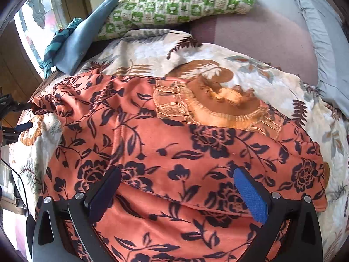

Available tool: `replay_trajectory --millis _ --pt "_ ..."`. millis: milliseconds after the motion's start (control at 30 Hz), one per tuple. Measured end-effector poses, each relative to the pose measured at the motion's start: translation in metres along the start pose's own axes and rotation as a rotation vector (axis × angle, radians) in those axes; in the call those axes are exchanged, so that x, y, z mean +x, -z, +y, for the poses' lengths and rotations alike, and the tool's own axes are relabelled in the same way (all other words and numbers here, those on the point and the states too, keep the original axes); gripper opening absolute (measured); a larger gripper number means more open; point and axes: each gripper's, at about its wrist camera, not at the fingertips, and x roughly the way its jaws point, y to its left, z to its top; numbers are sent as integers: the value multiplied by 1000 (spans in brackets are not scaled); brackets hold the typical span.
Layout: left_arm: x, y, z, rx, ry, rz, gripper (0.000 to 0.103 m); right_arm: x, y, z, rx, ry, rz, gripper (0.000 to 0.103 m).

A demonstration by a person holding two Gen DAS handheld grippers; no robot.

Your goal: Fold small clothes

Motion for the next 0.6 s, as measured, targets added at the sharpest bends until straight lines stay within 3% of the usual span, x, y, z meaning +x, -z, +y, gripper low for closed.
replay_trajectory --millis 133,200,233,433,500,533,600 --pt "15 -16 -3 -52 32 -8 50 6 -12 40 -79 -47 -7 102" --pt "19 -24 -7 -33 13 -22 27 8 -22 67 -155 -60 -29 102" --pt "20 -25 -12 -13 2 -20 21 10 -28 82 -190 -71 -42 102" --pt "19 -27 -34 107 -45 -37 20 46 -75 167 -277 -152 -62 102" --pt "14 -27 -42 153 -73 -54 18 63 -83 195 -297 -142 -57 101" --pt "12 -26 -49 188 -91 -65 17 71 -84 208 -318 -112 -62 93" --pt "6 -21 -67 276 -127 -74 16 85 -87 229 -377 -74 -55 46"
